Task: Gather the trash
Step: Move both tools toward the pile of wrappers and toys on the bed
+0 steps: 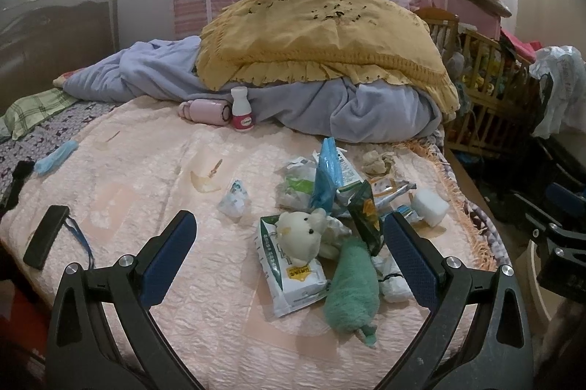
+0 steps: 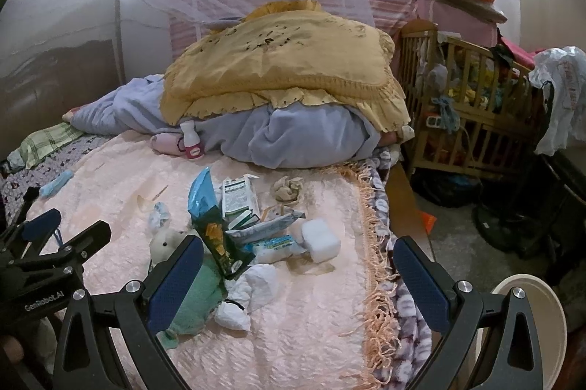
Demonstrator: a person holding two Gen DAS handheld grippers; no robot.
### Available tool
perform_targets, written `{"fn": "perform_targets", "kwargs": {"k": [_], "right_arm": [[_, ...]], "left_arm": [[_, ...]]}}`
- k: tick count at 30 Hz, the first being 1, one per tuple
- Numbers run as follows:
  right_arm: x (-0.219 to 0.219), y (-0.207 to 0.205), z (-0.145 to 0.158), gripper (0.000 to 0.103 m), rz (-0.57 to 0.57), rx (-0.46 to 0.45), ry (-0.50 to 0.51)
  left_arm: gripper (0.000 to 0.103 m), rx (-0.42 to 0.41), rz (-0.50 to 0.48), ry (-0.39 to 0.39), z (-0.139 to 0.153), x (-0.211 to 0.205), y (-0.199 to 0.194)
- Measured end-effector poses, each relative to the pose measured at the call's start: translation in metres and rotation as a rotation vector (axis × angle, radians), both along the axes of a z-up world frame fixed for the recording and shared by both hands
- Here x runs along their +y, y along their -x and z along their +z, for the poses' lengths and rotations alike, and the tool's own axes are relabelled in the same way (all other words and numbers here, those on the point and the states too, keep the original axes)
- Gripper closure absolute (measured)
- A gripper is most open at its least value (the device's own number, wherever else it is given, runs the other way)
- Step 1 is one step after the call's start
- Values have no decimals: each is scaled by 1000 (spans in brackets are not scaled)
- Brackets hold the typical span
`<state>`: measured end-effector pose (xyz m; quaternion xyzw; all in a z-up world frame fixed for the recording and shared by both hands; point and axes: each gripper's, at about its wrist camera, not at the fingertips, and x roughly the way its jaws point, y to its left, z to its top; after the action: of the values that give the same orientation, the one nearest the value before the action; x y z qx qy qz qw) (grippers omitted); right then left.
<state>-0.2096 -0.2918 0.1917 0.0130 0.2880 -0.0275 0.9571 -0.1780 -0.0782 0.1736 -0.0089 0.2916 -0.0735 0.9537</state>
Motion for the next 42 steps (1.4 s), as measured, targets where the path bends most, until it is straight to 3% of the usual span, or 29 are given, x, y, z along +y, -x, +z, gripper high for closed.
{"fn": "perform_targets", "kwargs": {"k": [42], "right_arm": [[14, -3, -15, 0, 56, 52, 24]], "left_arm": [[1, -15, 39, -21, -8, 0, -1]]}}
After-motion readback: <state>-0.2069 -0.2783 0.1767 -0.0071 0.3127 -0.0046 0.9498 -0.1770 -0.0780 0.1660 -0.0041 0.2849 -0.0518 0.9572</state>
